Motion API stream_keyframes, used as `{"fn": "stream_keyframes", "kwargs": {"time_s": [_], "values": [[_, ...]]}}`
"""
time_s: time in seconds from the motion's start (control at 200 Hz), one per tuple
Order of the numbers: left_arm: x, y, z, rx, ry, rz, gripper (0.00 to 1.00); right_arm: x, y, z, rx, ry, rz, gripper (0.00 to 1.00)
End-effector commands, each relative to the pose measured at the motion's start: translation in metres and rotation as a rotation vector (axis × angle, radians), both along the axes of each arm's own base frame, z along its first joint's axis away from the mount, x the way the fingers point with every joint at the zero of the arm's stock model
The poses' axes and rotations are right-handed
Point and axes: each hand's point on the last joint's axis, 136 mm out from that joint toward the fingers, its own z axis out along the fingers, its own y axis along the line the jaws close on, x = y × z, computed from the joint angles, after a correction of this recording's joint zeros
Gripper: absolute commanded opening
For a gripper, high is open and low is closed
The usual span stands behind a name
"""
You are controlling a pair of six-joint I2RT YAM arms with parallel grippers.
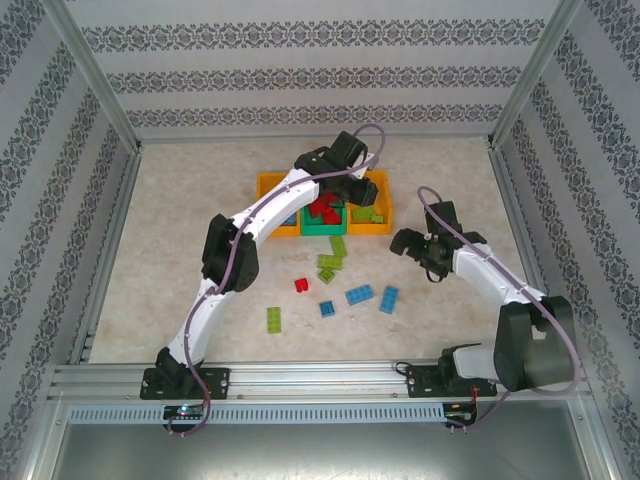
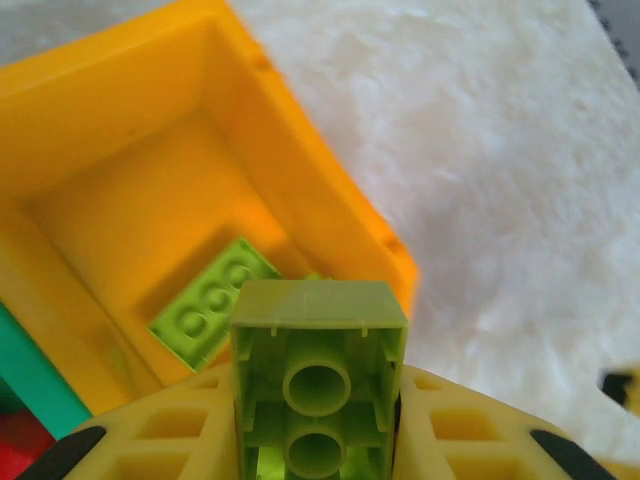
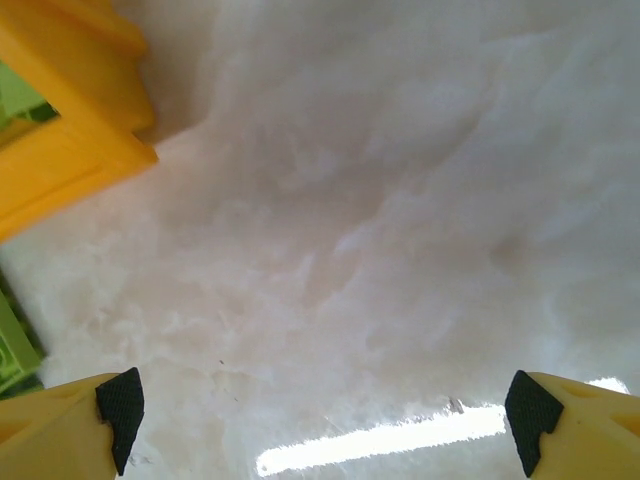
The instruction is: Sort the legos into containers by color
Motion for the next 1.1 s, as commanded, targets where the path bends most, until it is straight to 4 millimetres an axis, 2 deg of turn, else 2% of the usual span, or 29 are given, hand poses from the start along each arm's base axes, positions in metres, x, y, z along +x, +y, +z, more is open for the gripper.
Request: {"fn": "stream_keyframes", "kwargs": {"time_s": [0.0, 0.11, 0.34, 0.455, 0.545, 0.639, 0.704, 0.929, 1.004, 1.099], "values": [[0.014, -0.003, 0.004, -0.084, 0.038, 0.057, 0.28, -0.012, 0.006, -0.004, 0.024, -0.002, -0.006, 0.95], [0.025, -0.008, 0.006, -0.125, 0.015, 0.067, 0.28, -0.023, 0.011, -0.01, 0.032, 0.006, -0.005, 0.95], [0.033, -0.012, -0.004, -0.176, 0.059, 0.117, 0.4, -0.036, 0.011, -0.016, 0.039, 0.013, -0.026, 0.95], [0.031, -0.011, -0.006, -0.18, 0.086, 0.137, 0.61, -0.039, 0.011, -0.014, 0.036, 0.006, -0.025, 0.95], [0.028, -0.013, -0.004, -0.194, 0.106, 0.133, 0.73, -0.039, 0.014, -0.01, 0.029, -0.009, -0.003, 0.95], [0.026, -0.015, 0.004, -0.218, 0.111, 0.129, 0.85, -0.039, 0.02, -0.005, 0.009, -0.022, 0.046, 0.95], [0.024, -0.016, 0.014, -0.234, 0.104, 0.128, 1.0, -0.04, 0.025, -0.003, -0.005, -0.016, 0.077, 0.95], [0.014, -0.01, 0.063, -0.282, 0.013, 0.121, 1.0, -0.029, 0.067, 0.008, -0.058, -0.063, 0.233, 0.95], [0.009, -0.002, 0.079, -0.29, -0.029, 0.127, 1.0, -0.02, 0.082, 0.01, -0.063, -0.072, 0.257, 0.95], [0.0, 0.011, 0.089, -0.283, -0.079, 0.138, 1.0, -0.006, 0.101, 0.01, -0.059, -0.07, 0.276, 0.94]]}}
